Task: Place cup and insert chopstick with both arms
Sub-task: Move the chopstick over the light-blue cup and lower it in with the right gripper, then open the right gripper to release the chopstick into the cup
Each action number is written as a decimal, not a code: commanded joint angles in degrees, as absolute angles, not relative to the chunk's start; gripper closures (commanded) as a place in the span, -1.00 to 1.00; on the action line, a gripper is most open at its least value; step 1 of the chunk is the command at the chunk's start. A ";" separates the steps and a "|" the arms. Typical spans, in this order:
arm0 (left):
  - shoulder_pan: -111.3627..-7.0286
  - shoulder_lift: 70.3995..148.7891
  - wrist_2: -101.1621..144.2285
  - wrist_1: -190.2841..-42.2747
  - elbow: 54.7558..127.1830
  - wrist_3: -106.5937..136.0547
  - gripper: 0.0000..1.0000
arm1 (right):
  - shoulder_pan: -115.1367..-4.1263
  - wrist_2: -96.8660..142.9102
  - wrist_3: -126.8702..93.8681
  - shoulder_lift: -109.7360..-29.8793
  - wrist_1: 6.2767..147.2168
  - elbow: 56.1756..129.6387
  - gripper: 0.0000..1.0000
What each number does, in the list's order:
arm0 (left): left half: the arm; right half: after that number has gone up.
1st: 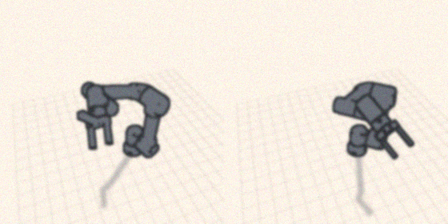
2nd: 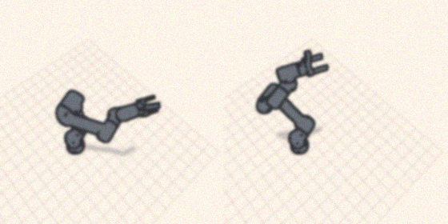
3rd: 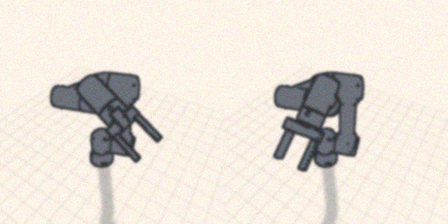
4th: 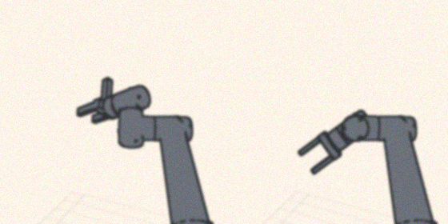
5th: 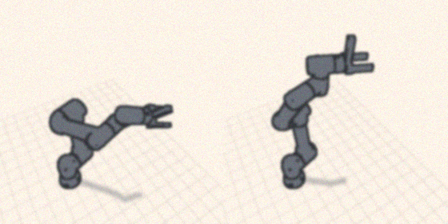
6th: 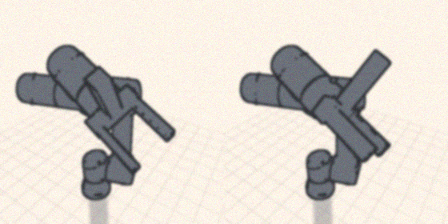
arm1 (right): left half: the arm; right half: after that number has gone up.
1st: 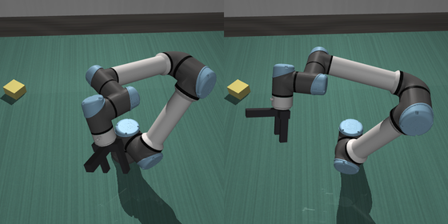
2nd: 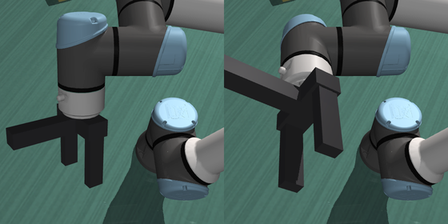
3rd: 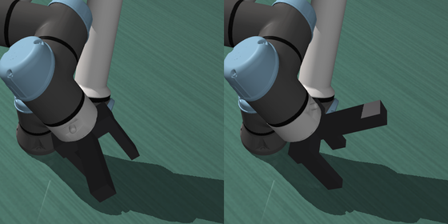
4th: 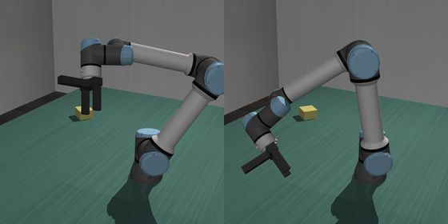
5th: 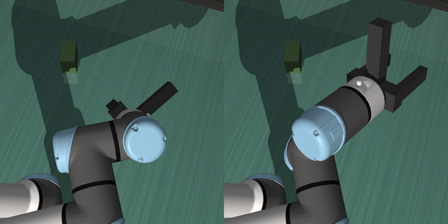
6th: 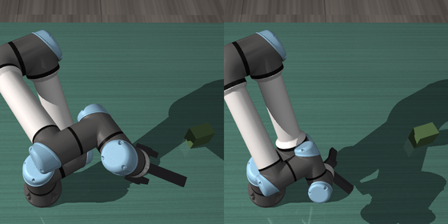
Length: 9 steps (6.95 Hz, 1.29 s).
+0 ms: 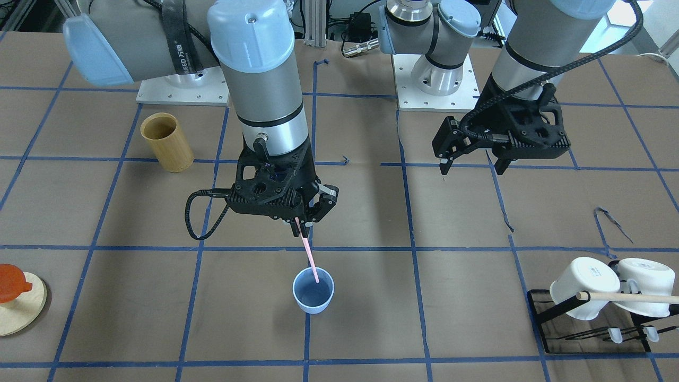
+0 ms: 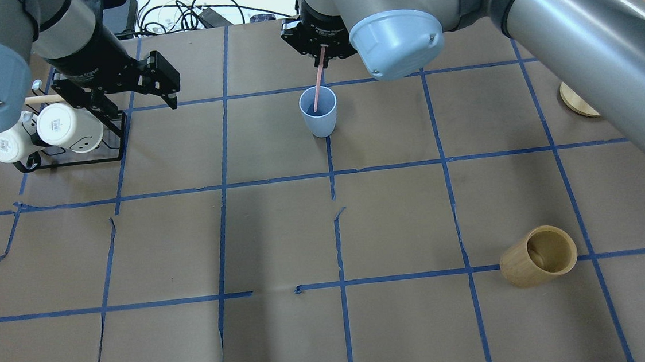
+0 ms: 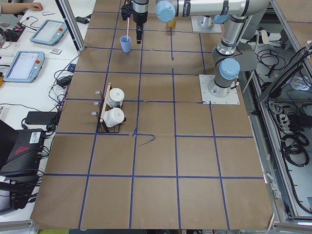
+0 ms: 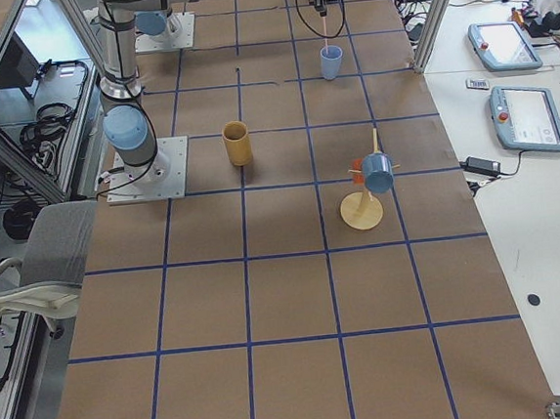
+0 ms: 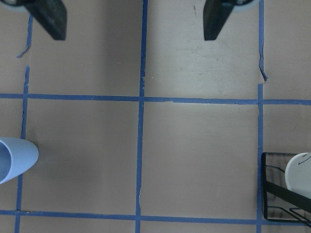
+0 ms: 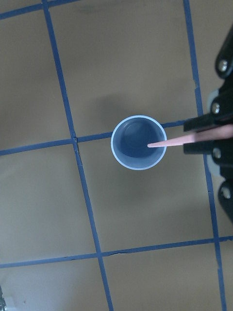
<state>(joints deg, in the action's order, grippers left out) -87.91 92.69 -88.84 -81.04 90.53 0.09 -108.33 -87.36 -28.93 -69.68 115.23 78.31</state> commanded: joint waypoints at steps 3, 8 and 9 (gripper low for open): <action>-88.07 92.72 -88.77 -81.04 90.53 0.09 -1.00 | -108.19 -90.25 -27.42 -69.96 114.35 78.58 -1.00; -88.15 92.72 -88.77 -81.04 90.53 0.09 -1.00 | -103.02 -90.35 -11.47 -78.65 94.33 79.45 -1.00; -88.15 92.72 -88.77 -81.04 90.53 0.09 -1.00 | -102.05 -90.70 -5.07 -81.79 91.00 80.67 -1.00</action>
<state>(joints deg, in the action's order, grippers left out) -88.13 92.73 -88.77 -81.03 90.53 0.09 -103.42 -90.40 -11.92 -78.59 95.01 79.47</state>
